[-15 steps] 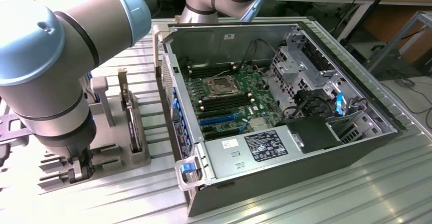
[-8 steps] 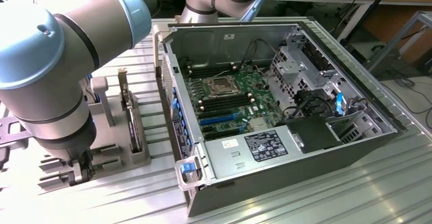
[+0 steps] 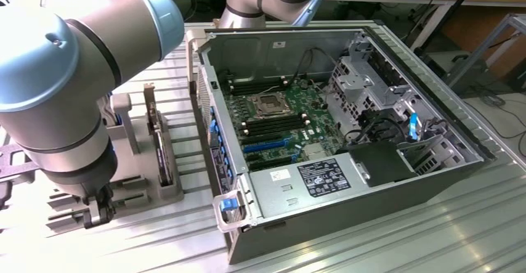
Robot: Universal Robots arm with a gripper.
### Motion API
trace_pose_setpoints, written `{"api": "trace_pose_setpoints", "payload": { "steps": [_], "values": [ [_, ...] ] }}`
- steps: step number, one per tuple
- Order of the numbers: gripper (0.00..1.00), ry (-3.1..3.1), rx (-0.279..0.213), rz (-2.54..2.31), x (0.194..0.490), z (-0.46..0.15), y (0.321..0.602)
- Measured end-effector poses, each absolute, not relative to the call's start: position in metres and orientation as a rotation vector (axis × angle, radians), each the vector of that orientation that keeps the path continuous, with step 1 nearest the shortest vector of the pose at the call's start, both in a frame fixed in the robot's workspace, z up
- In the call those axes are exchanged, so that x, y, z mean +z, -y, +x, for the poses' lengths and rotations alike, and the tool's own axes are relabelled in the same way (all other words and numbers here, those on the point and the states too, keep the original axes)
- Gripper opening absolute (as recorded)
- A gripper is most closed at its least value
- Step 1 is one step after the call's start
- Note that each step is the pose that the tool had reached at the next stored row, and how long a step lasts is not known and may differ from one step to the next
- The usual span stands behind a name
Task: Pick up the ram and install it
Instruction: 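Pick up the ram and move it above insertion slot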
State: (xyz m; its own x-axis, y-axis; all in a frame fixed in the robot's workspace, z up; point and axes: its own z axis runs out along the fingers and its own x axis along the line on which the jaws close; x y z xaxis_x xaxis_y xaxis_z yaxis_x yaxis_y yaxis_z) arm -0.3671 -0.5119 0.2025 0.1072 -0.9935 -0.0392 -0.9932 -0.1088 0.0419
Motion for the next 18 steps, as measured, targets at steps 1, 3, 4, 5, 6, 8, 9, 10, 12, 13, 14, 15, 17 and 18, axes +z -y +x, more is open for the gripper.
{"api": "trace_pose_setpoints", "payload": {
  "steps": [1, 3, 4, 5, 6, 8, 9, 10, 12, 13, 14, 15, 17, 18],
  "values": [
    [0.36, 2.094, -0.09, 2.334, 0.202, -0.3672, 0.5119],
    [0.36, 2.094, -0.09, 2.334, 0.202, -0.3672, 0.5119],
    [0.36, 2.094, -0.09, 2.333, 0.202, -0.3672, 0.512],
    [0.35, 2.094, -0.09, 2.334, 0.2018, -0.3672, 0.5125],
    [0.35, 2.094, -0.09, 2.333, 0.2018, -0.3672, 0.5129],
    [0.27, 2.094, -0.09, 2.334, 0.2017, -0.3671, 0.514],
    [0.27, 2.094, -0.09, 2.334, 0.2016, -0.3671, 0.5143],
    [0.27, 2.094, -0.09, 2.334, 0.2017, -0.3672, 0.5143],
    [0.27, 2.094, -0.09, 2.334, 0.2017, -0.3671, 0.5143],
    [0.27, 2.094, -0.09, 2.334, 0.2017, -0.3671, 0.5143],
    [0.27, 2.094, -0.09, 2.334, 0.2017, -0.3672, 0.5143],
    [0.25, 2.094, -0.09, 2.333, 0.2017, -0.3672, 0.5143],
    [0.18, 2.094, -0.09, 2.333, 0.2017, -0.3672, 0.5143],
    [0.18, 2.094, -0.09, 2.333, 0.2017, -0.3672, 0.5144]
  ]
}}
